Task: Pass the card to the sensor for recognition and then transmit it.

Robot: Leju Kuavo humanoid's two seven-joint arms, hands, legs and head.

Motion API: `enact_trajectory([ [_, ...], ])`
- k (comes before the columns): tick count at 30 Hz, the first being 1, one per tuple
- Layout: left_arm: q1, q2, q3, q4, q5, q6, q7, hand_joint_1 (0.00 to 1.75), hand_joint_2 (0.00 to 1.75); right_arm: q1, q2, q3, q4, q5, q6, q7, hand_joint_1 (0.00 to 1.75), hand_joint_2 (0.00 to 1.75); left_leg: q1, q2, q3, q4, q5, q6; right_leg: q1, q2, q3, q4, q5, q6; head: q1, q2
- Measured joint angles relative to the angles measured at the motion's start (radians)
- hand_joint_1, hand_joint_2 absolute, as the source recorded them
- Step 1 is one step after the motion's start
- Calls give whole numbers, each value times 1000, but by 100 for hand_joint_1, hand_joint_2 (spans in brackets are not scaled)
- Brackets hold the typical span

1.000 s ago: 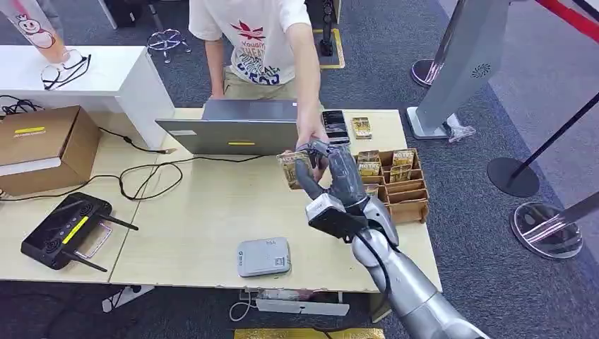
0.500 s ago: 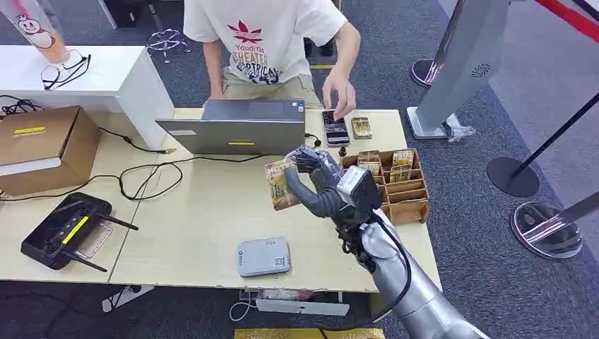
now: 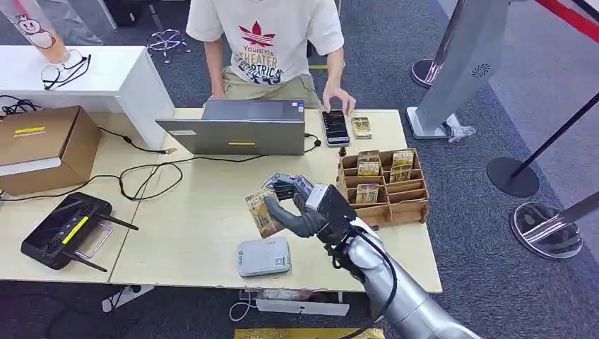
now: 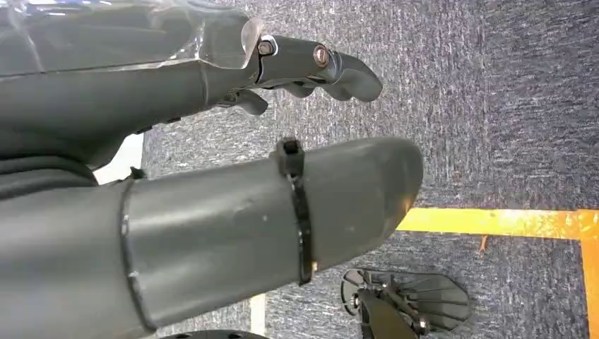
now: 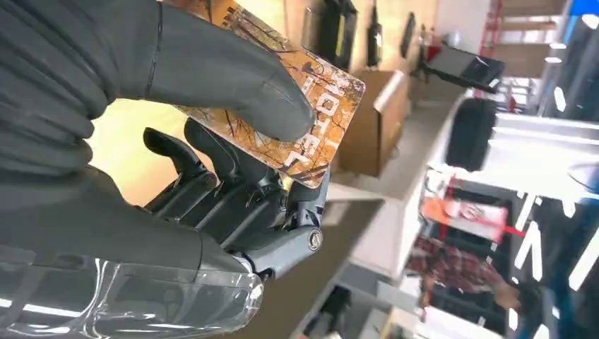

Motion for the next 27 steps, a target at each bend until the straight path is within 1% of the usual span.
enact_trajectory([
  [6, -3, 0, 0, 0, 0, 1, 0, 0, 0, -23, 21, 43, 110, -8, -5, 0, 175, 175, 0, 0, 0, 0, 0, 0, 0, 0, 0, 0, 0, 0, 0, 0],
  [13, -9, -1, 0, 0, -3, 2, 1, 0, 0, -52, 43, 71, 238, -4, -24, 0, 175, 175, 0, 0, 0, 0, 0, 0, 0, 0, 0, 0, 0, 0, 0, 0],
  [21, -12, -1, 0, 0, -7, -6, 0, 0, 0, -87, 75, 121, 394, 9, -2, -11, 175, 175, 0, 0, 0, 0, 0, 0, 0, 0, 0, 0, 0, 0, 0, 0],
  [27, -13, -1, 0, 0, -8, -9, -1, 0, 0, -98, 92, 143, 461, 10, 3, -10, 175, 175, 0, 0, 0, 0, 0, 0, 0, 0, 0, 0, 0, 0, 0, 0],
])
